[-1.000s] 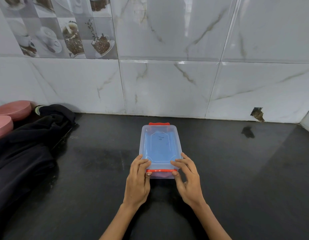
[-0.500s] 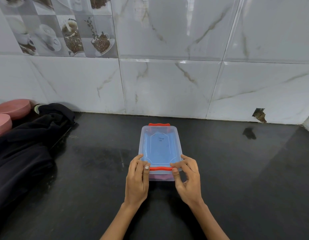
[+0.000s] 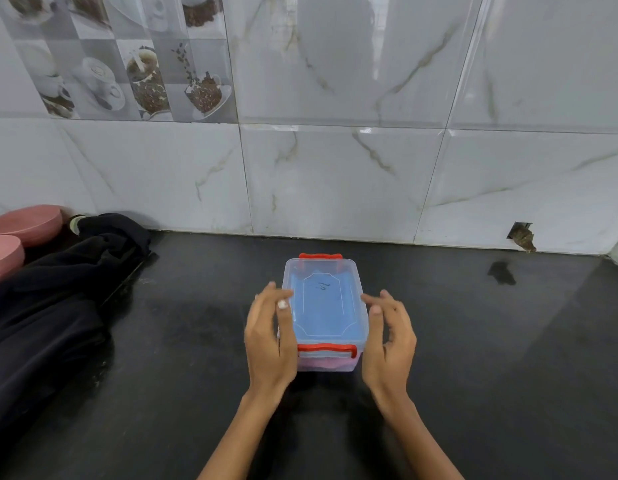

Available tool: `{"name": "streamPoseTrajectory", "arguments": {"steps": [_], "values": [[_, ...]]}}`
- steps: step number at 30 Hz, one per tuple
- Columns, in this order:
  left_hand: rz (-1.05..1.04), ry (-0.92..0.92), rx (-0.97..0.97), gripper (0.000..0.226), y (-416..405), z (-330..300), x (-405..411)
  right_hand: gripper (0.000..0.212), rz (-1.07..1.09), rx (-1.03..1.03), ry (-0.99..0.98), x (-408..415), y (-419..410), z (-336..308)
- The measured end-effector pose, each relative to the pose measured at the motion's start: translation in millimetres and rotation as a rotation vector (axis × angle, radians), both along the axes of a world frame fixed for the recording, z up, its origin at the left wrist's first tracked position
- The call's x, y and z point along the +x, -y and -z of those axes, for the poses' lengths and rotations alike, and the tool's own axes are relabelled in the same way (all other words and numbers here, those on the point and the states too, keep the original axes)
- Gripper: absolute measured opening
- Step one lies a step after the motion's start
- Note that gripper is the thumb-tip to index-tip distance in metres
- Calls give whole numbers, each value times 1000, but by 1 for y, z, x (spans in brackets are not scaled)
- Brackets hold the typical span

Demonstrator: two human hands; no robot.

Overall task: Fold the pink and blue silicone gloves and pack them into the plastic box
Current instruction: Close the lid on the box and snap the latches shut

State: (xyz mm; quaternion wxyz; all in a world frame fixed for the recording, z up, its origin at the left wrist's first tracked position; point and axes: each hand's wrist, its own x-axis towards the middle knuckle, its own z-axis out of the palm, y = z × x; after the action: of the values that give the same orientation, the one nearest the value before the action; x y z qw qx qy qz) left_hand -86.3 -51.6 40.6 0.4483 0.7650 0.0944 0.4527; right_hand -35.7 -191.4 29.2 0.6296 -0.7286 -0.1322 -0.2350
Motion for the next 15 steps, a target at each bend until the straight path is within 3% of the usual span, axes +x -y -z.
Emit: {"name": "streamPoseTrajectory", "arguments": {"steps": [3,6,11,13,15], "values": [[-16,82,-12,47,-6,-30,27,29,22,10,49,1,-10,-21],[54,20,11,41,-15,-49,63,44,17,-108,53,-3,-26,-31],[194,-375,127,46,-39,-43,121,69,40,-507,-94,-12,-44,-15],[252,-530,150,50,-49,-35,136,78,38,-695,-77,-15,-44,-7],[306,-648,173,54,-56,-25,145,73,79,-819,2,-14,-41,-2]]}}
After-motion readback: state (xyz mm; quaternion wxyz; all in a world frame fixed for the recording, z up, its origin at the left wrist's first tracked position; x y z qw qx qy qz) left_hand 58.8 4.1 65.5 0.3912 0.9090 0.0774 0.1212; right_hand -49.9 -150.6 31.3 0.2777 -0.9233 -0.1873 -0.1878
